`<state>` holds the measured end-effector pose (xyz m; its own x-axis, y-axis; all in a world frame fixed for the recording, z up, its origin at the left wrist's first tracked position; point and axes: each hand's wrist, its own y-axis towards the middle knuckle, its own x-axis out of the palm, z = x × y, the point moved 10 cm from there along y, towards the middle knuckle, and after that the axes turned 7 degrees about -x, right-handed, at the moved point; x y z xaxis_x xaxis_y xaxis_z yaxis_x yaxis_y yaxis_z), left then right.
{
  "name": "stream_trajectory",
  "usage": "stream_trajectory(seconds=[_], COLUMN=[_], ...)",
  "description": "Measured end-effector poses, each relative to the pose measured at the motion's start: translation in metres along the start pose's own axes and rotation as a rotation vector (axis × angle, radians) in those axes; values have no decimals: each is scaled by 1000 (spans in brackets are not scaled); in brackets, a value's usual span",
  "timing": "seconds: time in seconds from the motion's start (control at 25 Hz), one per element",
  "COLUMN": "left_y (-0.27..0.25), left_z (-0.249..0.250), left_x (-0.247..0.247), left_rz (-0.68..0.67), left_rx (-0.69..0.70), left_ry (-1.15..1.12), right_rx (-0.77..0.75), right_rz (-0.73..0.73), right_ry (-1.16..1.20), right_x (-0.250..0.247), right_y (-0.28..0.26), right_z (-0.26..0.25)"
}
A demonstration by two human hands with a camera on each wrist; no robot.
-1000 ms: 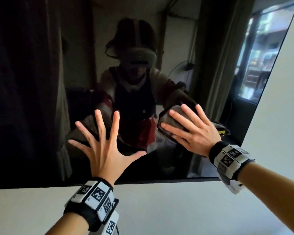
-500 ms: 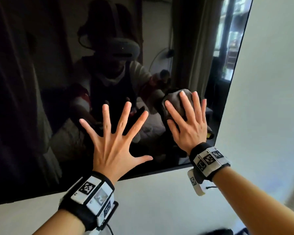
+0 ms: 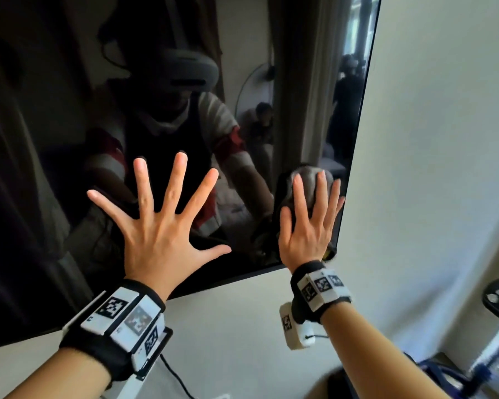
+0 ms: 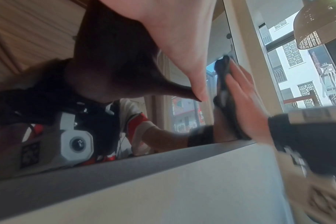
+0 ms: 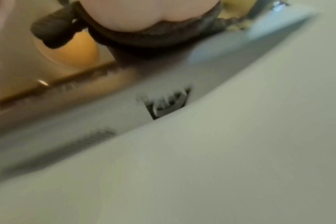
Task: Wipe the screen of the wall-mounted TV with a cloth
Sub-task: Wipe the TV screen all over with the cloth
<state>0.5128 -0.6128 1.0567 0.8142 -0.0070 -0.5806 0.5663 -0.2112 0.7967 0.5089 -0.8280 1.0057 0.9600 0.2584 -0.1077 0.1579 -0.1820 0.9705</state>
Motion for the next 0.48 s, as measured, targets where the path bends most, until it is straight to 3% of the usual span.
stream_trajectory(seconds=[0.08,0.16,0.32,0.48], left_y=[0,-2,-2,-10], left_z=[0,2,2,-6], left_x=[-2,-2,-2,-3], left_rz=[3,3,-13,-41], left_rx=[6,13,11,78], left_ry=[15,24,-4,28], right_rx=[55,78,297,-62], right_rz=[-38,-12,79,-64], right_ry=[12,22,28,55], right_x=[4,0,-3,19], right_y=[-26,-12,-10,-48], right_z=[10,19,20,-49])
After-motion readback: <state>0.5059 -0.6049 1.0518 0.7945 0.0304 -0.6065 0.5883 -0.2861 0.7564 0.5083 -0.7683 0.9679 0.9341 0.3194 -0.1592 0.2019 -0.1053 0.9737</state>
